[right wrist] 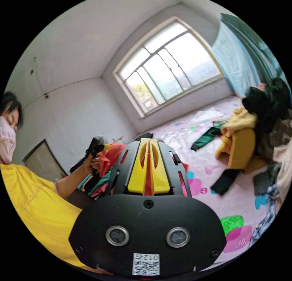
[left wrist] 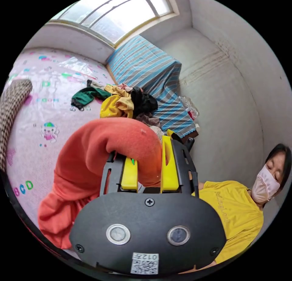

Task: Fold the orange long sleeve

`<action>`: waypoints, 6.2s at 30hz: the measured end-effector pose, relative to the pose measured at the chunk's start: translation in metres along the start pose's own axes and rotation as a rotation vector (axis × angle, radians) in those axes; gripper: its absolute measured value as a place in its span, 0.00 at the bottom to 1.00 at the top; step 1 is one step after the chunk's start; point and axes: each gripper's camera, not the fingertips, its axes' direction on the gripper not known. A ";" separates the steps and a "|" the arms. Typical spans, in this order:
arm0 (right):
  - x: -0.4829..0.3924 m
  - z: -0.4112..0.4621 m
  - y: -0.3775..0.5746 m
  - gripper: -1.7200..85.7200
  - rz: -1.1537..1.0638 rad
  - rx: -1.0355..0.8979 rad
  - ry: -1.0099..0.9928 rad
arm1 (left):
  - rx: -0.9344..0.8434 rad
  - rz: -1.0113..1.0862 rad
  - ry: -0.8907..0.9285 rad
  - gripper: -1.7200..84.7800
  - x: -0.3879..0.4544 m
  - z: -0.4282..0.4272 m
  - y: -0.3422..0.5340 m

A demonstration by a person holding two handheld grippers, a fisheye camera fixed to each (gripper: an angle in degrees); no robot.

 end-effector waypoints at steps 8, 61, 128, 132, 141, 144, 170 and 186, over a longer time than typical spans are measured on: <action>-0.115 0.132 0.050 0.12 -0.508 -0.378 0.114 | -0.007 -0.176 0.049 0.19 -0.053 0.012 0.072; -0.298 0.534 0.196 0.06 -0.918 -0.963 0.276 | 0.249 -0.920 -0.331 0.04 -0.080 0.003 0.585; 0.119 0.146 -0.056 0.04 0.342 -0.758 0.166 | -0.553 -0.119 -0.342 0.05 0.123 0.036 0.079; 0.155 0.184 0.036 0.04 0.433 -0.875 0.243 | -0.550 -0.273 -0.292 0.06 0.059 0.078 0.129; 0.160 0.201 0.083 0.04 0.335 -0.790 0.361 | -0.101 -0.395 -0.183 0.07 0.053 0.045 0.176; 0.119 0.197 0.069 0.05 0.148 -0.653 0.447 | 0.035 -0.329 -0.193 0.07 0.086 0.027 0.181; 0.009 0.452 0.277 0.03 -0.666 -1.457 0.273 | -0.916 0.261 -0.663 0.02 0.160 0.357 0.128; 0.086 0.378 0.107 0.12 -0.694 -0.963 0.327 | -0.130 -0.407 -0.699 0.05 0.161 0.137 0.120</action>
